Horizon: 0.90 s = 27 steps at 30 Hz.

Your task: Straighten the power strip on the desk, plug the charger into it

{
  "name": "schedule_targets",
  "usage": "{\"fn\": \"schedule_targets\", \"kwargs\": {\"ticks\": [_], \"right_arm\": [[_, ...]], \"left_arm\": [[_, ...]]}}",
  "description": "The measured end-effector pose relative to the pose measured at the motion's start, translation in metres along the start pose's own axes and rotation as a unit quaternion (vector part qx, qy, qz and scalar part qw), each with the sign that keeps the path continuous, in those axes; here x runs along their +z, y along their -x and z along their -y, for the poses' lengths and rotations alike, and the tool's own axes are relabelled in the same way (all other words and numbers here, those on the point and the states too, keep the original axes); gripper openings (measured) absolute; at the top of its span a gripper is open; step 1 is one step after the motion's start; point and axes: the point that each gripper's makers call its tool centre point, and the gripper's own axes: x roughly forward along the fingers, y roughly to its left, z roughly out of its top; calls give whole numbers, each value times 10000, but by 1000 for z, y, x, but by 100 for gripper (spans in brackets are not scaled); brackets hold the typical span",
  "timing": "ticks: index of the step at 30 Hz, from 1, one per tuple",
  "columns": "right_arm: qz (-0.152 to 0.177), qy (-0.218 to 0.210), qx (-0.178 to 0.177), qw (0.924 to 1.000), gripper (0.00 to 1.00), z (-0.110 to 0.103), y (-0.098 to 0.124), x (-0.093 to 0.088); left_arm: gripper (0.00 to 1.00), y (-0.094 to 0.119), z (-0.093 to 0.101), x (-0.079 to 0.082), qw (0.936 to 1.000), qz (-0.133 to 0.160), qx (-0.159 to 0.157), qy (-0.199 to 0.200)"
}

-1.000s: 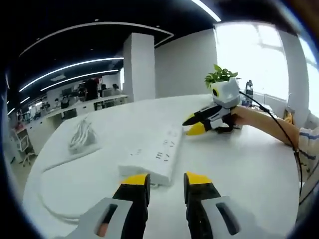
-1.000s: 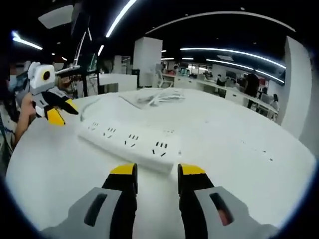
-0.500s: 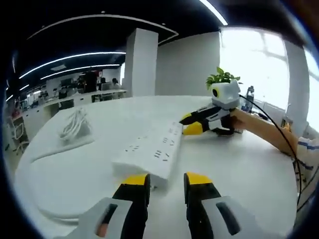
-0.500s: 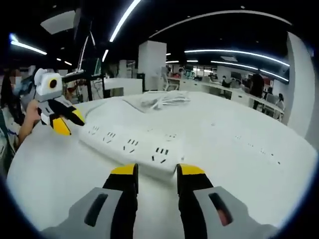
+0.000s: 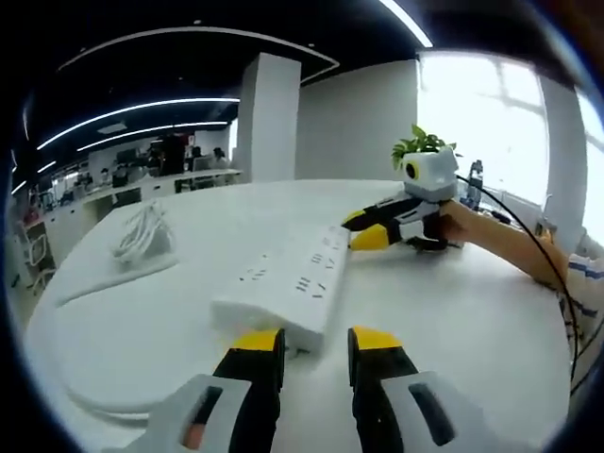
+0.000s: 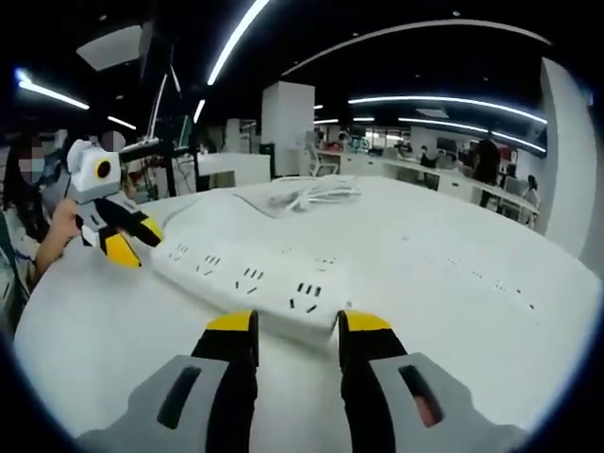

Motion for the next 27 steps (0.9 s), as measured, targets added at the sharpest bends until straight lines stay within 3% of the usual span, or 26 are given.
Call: {"fn": "schedule_targets", "kwargs": {"ticks": [10, 27], "right_arm": [[19, -11, -28, 10000, 33, 2, -2, 1], [4, -66, -56, 10000, 32, 1, -4, 0]], "left_arm": [[27, -5, -11, 2, 9995, 42, 298, -116], [27, -6, -16, 1, 9993, 135, 345, -10]]}}
